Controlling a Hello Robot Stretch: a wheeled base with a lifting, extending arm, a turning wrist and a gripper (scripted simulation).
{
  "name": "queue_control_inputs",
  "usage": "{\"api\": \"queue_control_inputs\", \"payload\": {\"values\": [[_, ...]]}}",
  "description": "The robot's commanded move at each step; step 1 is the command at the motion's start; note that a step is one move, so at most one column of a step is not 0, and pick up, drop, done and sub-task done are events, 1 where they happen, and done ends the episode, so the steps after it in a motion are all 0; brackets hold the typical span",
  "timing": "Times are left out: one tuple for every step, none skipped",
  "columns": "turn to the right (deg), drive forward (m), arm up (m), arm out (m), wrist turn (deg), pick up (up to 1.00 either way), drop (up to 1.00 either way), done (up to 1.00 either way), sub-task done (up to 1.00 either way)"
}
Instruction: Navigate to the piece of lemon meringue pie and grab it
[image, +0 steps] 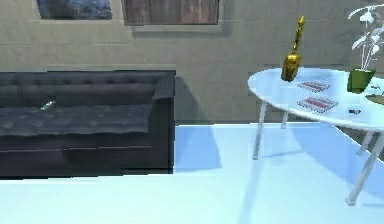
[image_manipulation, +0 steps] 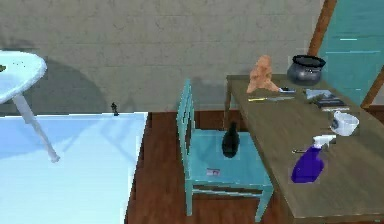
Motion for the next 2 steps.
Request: {"api": "queue_control_inputs", "payload": {"values": [[45.0, 0.00, 0.00, 0.00, 0.0, 0.00, 0.00, 0.00, 0.00], [0.0, 0.35, 0.00, 0.00, 0.0, 0.00, 0.00, 0.00, 0.00]]}}
